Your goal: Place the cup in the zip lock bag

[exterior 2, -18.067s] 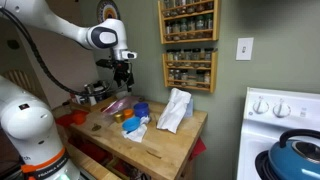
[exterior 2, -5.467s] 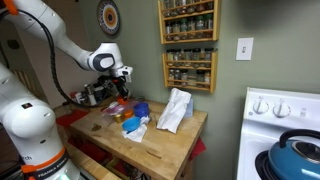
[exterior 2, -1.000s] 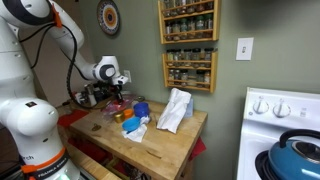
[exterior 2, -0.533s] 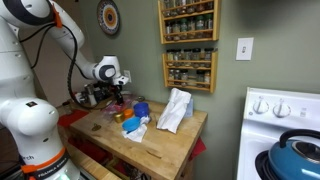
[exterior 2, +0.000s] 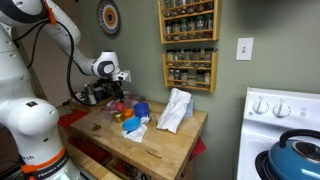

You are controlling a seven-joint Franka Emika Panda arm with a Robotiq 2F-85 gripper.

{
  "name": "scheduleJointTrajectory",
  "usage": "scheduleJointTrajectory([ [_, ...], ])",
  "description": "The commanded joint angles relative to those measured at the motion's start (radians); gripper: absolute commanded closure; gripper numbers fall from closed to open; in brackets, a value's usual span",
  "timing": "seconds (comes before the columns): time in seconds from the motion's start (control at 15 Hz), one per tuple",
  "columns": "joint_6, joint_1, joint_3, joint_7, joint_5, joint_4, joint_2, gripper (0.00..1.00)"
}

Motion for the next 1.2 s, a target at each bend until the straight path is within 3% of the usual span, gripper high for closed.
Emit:
scheduleJointTrajectory([
  [0.0, -0.044, 0.01, -0.031, -0.1, 0.085, -0.005, -0.069, 0.0],
  [0.27, -0.103, 0.004, -0.06, -0.195, 0.126, -0.008, -0.169, 0.0],
  [0.8, -0.408, -0.039, -0.083, -0.258, 0.018, 0.005, -0.474, 0.0],
  [1.13, -0.544, -0.032, -0.108, -0.368, 0.001, 0.012, -0.588, 0.0],
])
